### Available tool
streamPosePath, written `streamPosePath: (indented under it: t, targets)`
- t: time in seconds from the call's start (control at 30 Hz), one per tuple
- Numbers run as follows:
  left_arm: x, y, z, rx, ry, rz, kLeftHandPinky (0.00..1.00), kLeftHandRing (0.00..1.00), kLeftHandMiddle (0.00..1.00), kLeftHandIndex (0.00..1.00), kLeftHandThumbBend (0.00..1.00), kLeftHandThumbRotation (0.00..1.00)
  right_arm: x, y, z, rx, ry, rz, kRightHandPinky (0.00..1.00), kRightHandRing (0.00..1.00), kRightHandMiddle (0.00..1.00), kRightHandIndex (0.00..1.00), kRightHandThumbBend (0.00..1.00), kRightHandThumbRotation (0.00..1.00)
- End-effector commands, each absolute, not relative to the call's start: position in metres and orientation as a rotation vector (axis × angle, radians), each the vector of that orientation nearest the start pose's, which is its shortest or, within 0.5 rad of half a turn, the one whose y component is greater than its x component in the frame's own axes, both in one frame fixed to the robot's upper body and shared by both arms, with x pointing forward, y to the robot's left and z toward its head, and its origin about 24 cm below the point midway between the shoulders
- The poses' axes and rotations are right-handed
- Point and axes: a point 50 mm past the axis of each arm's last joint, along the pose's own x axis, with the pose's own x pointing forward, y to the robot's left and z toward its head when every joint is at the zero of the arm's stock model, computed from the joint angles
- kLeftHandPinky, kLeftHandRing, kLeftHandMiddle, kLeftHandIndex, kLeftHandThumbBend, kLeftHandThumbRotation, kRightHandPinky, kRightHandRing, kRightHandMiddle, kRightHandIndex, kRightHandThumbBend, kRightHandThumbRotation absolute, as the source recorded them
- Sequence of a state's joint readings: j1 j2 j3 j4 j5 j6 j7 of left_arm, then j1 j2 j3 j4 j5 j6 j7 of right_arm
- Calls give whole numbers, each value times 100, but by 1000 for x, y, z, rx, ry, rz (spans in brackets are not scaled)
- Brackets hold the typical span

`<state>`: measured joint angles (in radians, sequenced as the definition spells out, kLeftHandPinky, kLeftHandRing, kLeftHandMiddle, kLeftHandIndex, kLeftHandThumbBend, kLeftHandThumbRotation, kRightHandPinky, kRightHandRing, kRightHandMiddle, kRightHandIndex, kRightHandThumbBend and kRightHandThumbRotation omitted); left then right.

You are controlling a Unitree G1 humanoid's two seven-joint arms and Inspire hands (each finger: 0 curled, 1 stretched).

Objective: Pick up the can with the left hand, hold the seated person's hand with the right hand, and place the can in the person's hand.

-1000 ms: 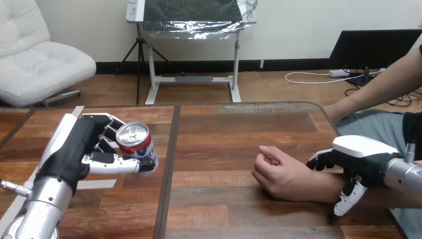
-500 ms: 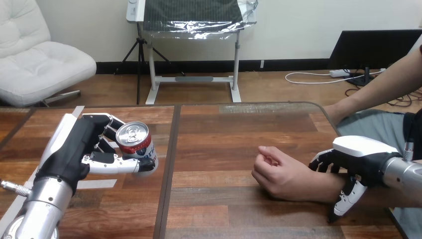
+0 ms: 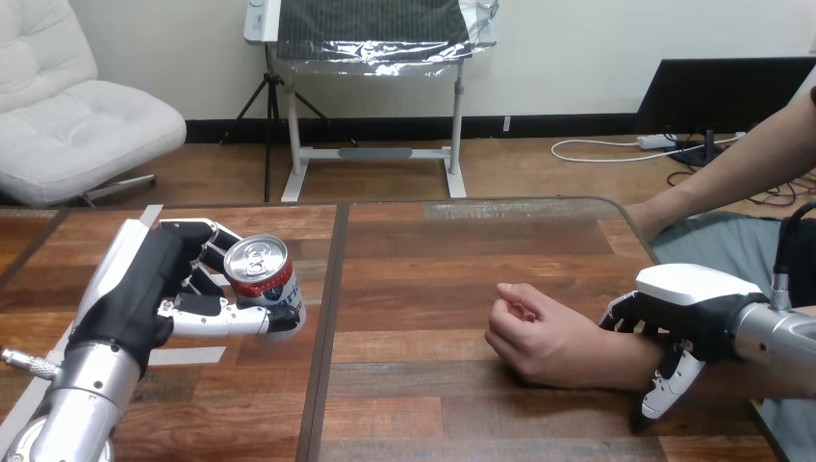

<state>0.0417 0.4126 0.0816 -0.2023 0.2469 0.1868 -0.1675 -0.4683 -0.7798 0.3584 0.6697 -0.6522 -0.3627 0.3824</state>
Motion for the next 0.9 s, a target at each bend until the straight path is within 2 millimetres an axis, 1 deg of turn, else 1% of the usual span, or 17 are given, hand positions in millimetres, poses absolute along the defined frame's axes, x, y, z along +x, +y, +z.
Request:
streamPosePath:
  t: [0.0,0.07,0.2,0.3,0.33,0.5,0.57,0.6,0.63,0.8,0.87]
  targets:
    - [252,229,111,664,-69,-11,25,30,37,42,65,0,300,-258,25,-1445,354,751,49,63,69,72,95,22]
    - [252,229,111,660,-65,-9,25,30,37,42,65,0,300,-257,25,-1448,352,755,48,61,67,70,94,21]
    - [252,229,111,663,-61,-10,25,30,36,42,65,0,300,-255,23,-1465,333,752,49,61,66,68,92,21]
    - [252,229,111,662,-62,-9,25,30,36,42,65,0,300,-254,21,-1479,308,739,49,58,64,65,91,19]
    - [252,229,111,666,-62,-7,25,30,37,42,65,0,300,-254,21,-1483,298,734,46,55,61,63,90,17]
    - [252,229,111,673,-61,-10,25,30,37,42,65,0,300,-252,18,-1491,288,718,42,51,57,59,88,13]
    - [252,229,111,678,-65,-11,25,30,37,42,65,0,300,-252,17,-1495,275,706,38,46,53,56,87,10]
    - [252,229,111,673,-63,-14,25,30,37,42,65,0,300,-251,16,-1492,264,696,38,46,53,56,87,10]
    - [252,229,111,668,-61,-15,25,30,36,42,65,0,300,-251,16,-1490,258,690,34,42,50,54,88,9]
    - [253,229,110,676,-69,-27,25,30,36,42,64,0,300,-250,13,-1477,240,672,27,35,44,50,87,6]
    - [253,229,110,673,-68,-26,25,30,36,42,65,0,299,-249,13,-1467,228,660,23,31,41,48,87,4]
